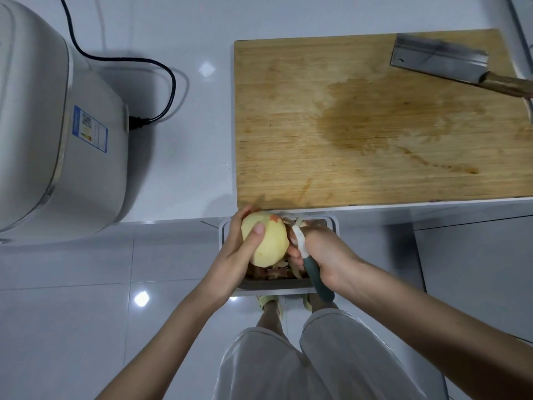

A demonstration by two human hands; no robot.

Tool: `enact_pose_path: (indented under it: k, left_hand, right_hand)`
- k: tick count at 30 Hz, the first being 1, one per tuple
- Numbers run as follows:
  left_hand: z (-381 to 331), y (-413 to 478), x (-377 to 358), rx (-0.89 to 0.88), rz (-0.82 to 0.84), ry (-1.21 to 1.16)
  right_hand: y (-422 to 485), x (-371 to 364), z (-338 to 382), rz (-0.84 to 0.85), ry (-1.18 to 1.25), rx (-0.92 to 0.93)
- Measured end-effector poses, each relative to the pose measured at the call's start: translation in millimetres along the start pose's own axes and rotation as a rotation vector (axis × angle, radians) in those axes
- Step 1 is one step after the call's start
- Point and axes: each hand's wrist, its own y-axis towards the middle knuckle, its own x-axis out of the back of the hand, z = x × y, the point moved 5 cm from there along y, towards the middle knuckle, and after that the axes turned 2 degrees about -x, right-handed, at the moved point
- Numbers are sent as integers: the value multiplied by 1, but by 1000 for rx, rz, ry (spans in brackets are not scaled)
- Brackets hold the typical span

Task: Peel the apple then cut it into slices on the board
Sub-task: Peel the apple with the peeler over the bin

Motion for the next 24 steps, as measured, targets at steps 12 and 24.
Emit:
enact_pose_path:
  k: [12,24]
  left_hand:
    - [7,1,14,170,-96,-179]
    - [14,1,15,289,96,-407]
  right_hand:
    - [-1,11,17,-551,-1339,758]
    - [-4,6,31,-547,-1603,885]
